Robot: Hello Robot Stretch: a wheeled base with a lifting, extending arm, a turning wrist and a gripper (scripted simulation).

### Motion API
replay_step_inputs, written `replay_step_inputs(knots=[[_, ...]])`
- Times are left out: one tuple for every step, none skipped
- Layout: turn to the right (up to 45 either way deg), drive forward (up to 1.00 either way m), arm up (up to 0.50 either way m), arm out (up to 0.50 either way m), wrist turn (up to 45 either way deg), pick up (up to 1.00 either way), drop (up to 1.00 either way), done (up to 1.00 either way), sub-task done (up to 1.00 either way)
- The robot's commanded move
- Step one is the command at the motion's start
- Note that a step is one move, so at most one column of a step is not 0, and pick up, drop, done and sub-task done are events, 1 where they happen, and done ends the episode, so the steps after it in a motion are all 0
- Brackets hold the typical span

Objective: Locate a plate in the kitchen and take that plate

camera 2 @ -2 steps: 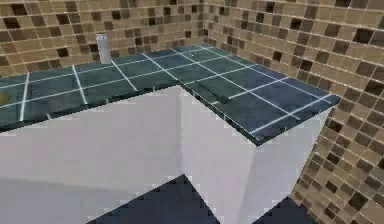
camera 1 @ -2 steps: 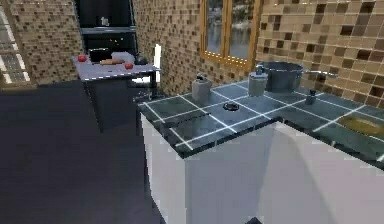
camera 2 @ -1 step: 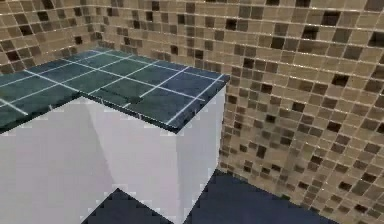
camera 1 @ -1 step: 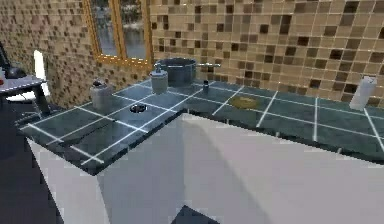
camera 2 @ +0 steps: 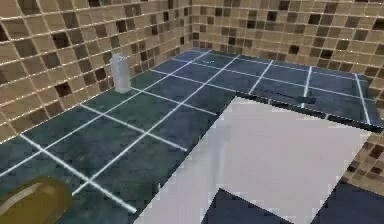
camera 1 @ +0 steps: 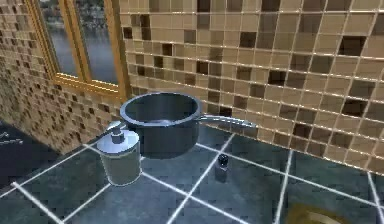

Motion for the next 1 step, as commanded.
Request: replay_step_inputs(knots=[[-39.0, 0.0, 0.0, 0.0, 0.0, 0.0, 0.0, 0.0, 0.0]])
